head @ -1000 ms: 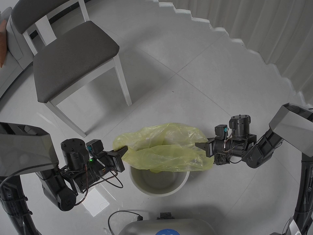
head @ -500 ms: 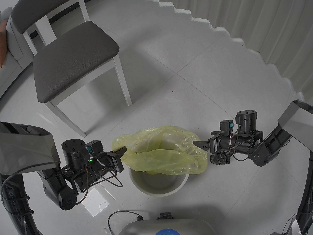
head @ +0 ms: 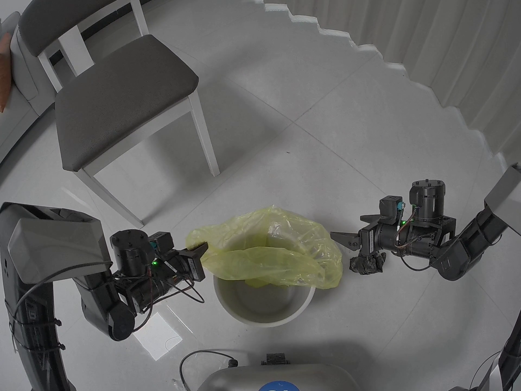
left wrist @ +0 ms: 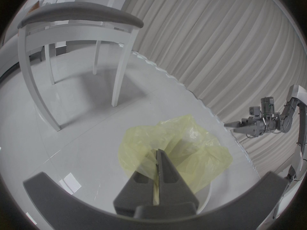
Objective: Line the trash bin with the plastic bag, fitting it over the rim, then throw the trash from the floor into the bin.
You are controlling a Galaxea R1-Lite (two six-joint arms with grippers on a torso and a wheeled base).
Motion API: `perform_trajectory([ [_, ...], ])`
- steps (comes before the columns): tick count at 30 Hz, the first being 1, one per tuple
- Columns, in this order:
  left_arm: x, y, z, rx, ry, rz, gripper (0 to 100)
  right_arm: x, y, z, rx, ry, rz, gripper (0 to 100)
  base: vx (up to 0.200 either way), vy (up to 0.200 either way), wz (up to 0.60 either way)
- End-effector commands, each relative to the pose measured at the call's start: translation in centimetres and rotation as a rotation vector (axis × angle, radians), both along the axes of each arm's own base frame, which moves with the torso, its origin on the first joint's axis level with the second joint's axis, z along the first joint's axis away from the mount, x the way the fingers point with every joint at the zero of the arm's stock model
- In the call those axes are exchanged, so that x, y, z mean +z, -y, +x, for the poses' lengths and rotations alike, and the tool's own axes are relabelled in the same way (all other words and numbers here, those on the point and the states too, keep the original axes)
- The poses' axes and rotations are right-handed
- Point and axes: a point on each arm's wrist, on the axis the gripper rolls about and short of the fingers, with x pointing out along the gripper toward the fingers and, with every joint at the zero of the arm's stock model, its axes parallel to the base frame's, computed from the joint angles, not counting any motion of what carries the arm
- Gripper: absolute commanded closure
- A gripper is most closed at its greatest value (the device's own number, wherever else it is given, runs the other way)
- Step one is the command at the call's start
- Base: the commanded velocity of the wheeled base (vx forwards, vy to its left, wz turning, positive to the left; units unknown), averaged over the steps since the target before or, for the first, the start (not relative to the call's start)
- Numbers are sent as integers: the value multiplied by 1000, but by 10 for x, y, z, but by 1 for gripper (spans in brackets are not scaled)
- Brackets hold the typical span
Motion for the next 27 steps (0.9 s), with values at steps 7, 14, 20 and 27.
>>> perform_trajectory([
  [7,-7,-12,1,19,-28,0,100,1,-4,-9,60,1,24,0,0,0,0],
  [14,-12,-9,-2,6,-44,5,100,1,-2,-13,57,8,30,0,0,0,0],
  [20,-15,-14,-7,16,-54,8,0,1,-8,-15,76,7,29,0,0,0,0],
  [27,-17,-24,-35,26,-117,30,0,-1,-28,-25,141,0,25,0,0,0,0],
])
